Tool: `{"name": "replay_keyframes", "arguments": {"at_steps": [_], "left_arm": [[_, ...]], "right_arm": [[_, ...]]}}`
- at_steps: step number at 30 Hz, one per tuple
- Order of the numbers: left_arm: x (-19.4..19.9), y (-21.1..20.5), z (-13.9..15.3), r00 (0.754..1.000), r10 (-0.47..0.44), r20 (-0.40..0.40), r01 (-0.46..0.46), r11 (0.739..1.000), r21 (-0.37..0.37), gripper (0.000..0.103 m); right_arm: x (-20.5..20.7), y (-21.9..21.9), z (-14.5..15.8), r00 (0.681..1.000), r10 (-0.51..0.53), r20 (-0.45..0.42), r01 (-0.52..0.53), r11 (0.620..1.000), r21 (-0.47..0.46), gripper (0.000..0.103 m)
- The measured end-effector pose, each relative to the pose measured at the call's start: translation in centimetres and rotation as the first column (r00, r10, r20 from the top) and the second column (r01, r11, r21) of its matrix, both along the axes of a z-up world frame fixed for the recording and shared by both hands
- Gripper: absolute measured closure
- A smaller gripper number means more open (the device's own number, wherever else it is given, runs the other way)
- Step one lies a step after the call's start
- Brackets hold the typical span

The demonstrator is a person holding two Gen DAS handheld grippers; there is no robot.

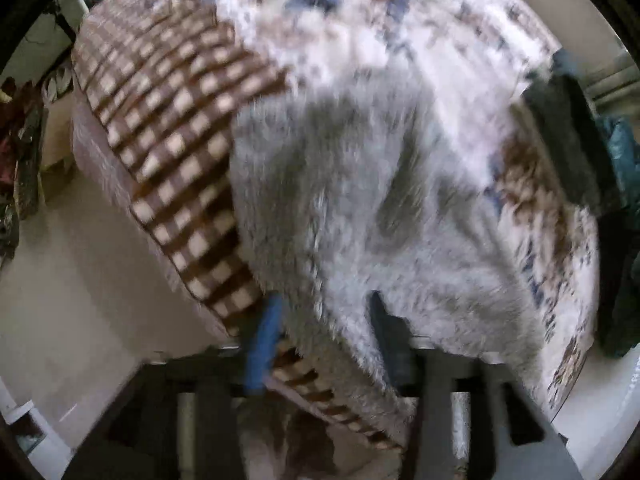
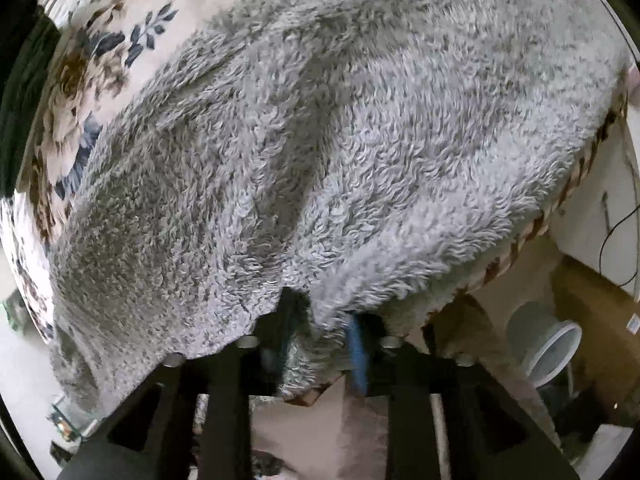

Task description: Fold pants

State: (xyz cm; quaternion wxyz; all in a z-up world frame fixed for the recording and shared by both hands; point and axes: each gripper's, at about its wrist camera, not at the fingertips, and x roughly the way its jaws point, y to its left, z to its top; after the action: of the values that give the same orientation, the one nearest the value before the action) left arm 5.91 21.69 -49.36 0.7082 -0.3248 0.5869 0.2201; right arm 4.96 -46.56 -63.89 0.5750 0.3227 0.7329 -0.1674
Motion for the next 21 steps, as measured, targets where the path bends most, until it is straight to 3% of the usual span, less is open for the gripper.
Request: {"name": "replay_keyframes", "arguments": {"at_steps": [1,6,7,8,9,11,13,15,18,21], "left_arm": [[0.2,0.5,0.4,1.0,0.004,0.02,-0.004,1.0,0.021,0.016],[4.0,4.2,-1.4,0.999,0.047,0.001,-0.047,0.994,0.099,0.014],[5.3,4.9,-2.4,0.999,0.039,0.0,-0.039,0.995,0.092,0.022],[6.5,5.1,-3.1,1.0,0.024,0.011,-0.024,0.996,0.088,0.041],[7.0,5.3,-3.3,1.0,0.002,0.02,-0.004,0.996,0.091,0.093],[7.8,5.2,-2.8,0.999,-0.022,0.047,0.018,0.995,0.098,0.096],[7.3,5.2,-0.1,0.993,-0.041,0.112,0.02,0.984,0.179,0.096],[6.0,5.7,1.4,0.991,-0.018,0.135,-0.008,0.982,0.188,0.096],[3.7,7.1,1.4,0.992,0.039,0.116,-0.059,0.982,0.177,0.096],[2.1,7.9,-1.3,0.996,0.078,0.036,-0.082,0.984,0.159,0.096]], "right_arm": [[0.1,0.5,0.0,1.0,-0.004,-0.001,0.004,1.0,0.005,0.058],[-0.1,3.3,-0.1,0.998,-0.054,-0.012,0.054,0.998,0.018,0.058],[-0.2,4.0,0.1,0.998,-0.063,-0.002,0.063,0.998,0.012,0.06],[-0.2,4.7,0.4,0.998,-0.068,0.011,0.068,0.998,-0.004,0.075],[-0.2,5.5,0.7,0.997,-0.069,0.022,0.069,0.997,-0.017,0.085],[-0.6,7.3,1.5,0.997,-0.062,0.042,0.064,0.997,-0.054,0.089],[-1.2,8.3,2.6,0.995,-0.079,0.059,0.082,0.995,-0.056,0.091],[-1.8,7.7,4.1,0.992,-0.085,0.09,0.09,0.995,-0.05,0.092],[-2.6,9.3,6.4,0.989,-0.077,0.127,0.081,0.996,-0.033,0.092],[-2.9,10.2,7.6,0.991,-0.048,0.122,0.053,0.998,-0.033,0.092]]}}
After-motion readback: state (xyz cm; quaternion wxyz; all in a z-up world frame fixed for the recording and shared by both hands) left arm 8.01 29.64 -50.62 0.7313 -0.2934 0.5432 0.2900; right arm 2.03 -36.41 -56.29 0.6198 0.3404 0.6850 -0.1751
